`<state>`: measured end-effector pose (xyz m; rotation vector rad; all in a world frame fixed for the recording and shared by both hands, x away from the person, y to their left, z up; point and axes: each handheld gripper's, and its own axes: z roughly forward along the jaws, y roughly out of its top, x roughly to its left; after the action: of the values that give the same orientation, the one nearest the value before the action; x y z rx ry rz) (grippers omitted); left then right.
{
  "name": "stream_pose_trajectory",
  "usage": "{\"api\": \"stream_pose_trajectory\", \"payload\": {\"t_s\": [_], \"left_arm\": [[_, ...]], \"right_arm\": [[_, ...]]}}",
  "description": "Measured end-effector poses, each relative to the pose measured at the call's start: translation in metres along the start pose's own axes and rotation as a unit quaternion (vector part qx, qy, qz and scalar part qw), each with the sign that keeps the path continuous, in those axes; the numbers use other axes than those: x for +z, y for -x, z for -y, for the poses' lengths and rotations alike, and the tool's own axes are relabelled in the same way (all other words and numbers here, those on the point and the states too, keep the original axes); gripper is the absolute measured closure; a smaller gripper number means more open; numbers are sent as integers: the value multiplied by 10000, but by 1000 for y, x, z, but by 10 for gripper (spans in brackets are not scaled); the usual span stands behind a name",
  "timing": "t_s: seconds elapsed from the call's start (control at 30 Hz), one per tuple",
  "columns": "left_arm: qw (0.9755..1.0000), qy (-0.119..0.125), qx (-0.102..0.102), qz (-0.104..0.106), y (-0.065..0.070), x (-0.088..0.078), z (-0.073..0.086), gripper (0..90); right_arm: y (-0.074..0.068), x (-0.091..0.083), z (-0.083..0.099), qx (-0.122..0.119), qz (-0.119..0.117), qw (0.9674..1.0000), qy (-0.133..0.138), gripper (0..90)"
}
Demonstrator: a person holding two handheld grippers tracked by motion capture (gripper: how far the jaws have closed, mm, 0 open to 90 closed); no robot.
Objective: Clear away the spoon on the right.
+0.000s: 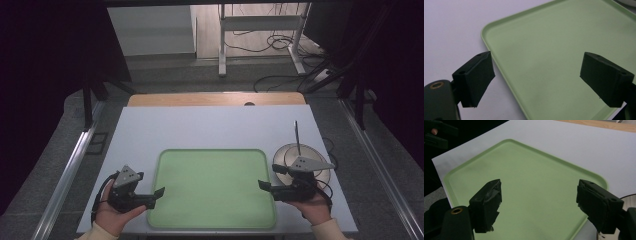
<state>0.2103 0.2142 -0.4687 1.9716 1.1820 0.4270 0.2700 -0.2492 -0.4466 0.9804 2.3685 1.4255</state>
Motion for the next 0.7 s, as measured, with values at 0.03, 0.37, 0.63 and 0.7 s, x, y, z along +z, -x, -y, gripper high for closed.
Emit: {"api": "stream_pose_trajectory", "payload": {"t_s": [0.03,0.37,0.63,0.7], "left_arm": [[10000,0,0,0,0,0,0,115],[10000,-18,14,29,-2,-5,7,115],[10000,33,47,-30,-4,-10,9,117],[10000,41,34,-42,-5,-9,10,118]], "right_arm": [[1,0,0,-26,-23,10000,-15,202],[1,5,-3,-57,32,9999,-90,204],[-7,4,-6,-78,109,9999,-78,205],[-7,4,-6,-98,102,9999,-95,210]]}}
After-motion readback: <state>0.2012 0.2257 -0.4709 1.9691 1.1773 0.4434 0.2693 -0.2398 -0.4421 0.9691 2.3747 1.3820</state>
